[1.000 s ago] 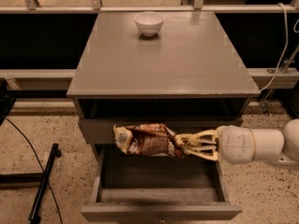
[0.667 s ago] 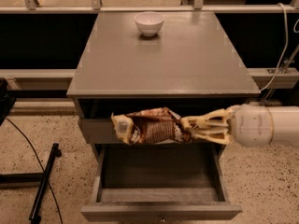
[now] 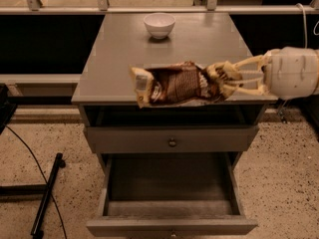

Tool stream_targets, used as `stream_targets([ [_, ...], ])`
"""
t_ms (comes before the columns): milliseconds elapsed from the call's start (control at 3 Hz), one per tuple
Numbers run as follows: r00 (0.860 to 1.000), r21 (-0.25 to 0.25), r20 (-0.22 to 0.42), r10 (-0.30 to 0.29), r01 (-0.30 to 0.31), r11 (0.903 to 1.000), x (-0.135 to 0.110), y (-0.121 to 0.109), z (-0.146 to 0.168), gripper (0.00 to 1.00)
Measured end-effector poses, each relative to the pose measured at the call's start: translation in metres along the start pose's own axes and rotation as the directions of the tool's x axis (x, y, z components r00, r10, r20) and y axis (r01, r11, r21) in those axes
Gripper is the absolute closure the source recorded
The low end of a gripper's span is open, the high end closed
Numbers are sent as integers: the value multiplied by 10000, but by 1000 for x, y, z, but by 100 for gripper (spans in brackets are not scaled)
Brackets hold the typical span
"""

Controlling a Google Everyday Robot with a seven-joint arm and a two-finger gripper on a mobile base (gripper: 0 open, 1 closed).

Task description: Pick brown chip bag from middle drawer and place on counter

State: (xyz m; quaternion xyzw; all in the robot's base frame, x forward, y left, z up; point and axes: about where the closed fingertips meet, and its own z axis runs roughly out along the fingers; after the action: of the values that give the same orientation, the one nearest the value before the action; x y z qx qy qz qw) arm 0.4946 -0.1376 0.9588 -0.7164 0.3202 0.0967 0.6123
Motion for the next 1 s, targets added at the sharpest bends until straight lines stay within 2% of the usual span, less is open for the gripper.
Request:
stream_targets([
  [667, 9986, 938, -389, 359, -321, 9951, 39, -99, -3, 100],
  [1000, 9986, 939, -388, 358, -320, 9951, 39, -99, -3, 100],
])
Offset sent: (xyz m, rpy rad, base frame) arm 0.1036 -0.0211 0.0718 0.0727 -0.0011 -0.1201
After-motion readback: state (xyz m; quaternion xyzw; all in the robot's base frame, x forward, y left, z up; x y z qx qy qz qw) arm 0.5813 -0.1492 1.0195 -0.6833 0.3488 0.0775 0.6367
